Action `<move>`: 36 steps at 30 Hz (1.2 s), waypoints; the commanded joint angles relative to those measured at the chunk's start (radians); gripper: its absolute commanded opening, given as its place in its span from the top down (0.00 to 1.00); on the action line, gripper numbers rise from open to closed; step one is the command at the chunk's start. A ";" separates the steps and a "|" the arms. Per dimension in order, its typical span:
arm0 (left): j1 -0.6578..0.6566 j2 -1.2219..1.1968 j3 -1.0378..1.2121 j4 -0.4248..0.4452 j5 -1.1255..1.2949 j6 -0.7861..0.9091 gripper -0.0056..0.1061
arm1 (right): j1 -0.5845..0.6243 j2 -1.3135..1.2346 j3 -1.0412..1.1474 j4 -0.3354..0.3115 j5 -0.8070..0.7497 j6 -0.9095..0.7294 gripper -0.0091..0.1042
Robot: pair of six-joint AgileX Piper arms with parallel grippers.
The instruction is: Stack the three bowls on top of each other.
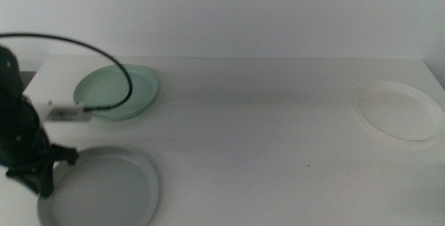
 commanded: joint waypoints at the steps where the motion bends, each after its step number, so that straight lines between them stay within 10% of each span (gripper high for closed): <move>1: -0.047 -0.080 -0.026 0.001 0.014 -0.078 0.96 | 0.001 -0.005 0.004 -0.003 -0.009 -0.007 0.16; 20: -0.495 0.101 -0.559 -0.145 0.054 -0.310 0.96 | 0.001 -0.005 0.004 -0.003 -0.009 -0.007 0.16; 36: -0.521 0.336 -0.670 -0.230 0.004 -0.275 0.96 | 0.001 -0.005 0.004 -0.003 -0.009 -0.007 0.16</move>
